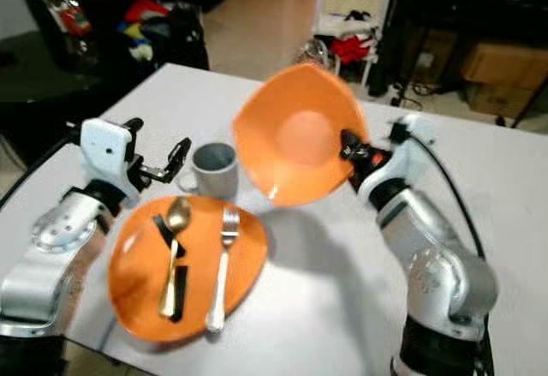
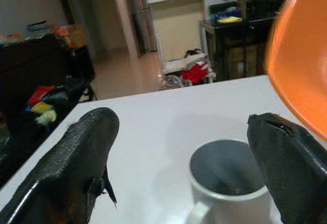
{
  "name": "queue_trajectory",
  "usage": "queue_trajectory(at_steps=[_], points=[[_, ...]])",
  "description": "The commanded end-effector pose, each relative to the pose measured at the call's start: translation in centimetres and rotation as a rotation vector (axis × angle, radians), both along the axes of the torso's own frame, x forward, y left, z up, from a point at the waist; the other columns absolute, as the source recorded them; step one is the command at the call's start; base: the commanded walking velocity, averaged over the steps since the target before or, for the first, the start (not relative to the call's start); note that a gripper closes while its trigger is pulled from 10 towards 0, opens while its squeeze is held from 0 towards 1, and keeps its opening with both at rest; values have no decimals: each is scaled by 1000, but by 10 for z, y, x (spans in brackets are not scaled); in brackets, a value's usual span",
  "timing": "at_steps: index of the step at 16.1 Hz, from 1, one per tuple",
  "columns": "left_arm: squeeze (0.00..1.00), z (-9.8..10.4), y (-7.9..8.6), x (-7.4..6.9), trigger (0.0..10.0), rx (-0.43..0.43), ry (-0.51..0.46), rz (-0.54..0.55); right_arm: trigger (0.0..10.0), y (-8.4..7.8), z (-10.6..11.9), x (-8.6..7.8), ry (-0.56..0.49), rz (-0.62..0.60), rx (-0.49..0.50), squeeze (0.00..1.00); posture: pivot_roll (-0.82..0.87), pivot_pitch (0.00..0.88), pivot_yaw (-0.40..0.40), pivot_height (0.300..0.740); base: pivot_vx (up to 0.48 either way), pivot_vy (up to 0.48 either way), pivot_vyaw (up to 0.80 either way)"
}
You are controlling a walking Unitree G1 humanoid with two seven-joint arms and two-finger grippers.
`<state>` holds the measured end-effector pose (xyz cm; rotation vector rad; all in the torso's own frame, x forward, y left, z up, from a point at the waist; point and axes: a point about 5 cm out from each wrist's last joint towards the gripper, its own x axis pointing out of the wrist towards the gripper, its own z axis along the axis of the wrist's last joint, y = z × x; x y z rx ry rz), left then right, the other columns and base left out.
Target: Setting the table
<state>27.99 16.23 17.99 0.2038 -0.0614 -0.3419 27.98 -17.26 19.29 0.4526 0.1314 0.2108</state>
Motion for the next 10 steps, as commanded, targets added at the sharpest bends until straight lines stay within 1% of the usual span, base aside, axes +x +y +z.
queue_trajectory(at_steps=[1,2,3,4,5,6,8,10], points=[[0,3,-2,-2,10000,5,10,-57,10000,5,-1,4,40,39,44,0,55,0,7,740,0,0,0],[0,3,-2,-3,10000,9,16,-83,10000,4,-3,5,66,46,57,0,55,0,7,740,0,0,0],[0,7,-3,-8,10000,-7,51,-199,10000,-5,-15,15,196,69,93,0,51,0,22,740,0,0,0],[0,6,-4,-10,10000,8,82,-259,10000,-8,-19,22,249,68,104,0,50,0,29,740,0,0,0],[0,5,-3,-13,10000,35,127,-322,10000,-14,-26,32,323,50,117,0,49,0,36,740,0,0,0],[0,4,-3,-15,10000,48,155,-364,10000,-18,-28,38,366,38,135,0,50,0,36,740,0,0,0],[0,4,-1,-20,10000,64,209,-438,10000,-28,-27,50,392,27,218,0,53,0,36,740,0,0,0],[0,8,2,-19,10000,65,213,-447,10000,-34,-24,55,406,32,250,0,53,0,36,740,0,0,0]])
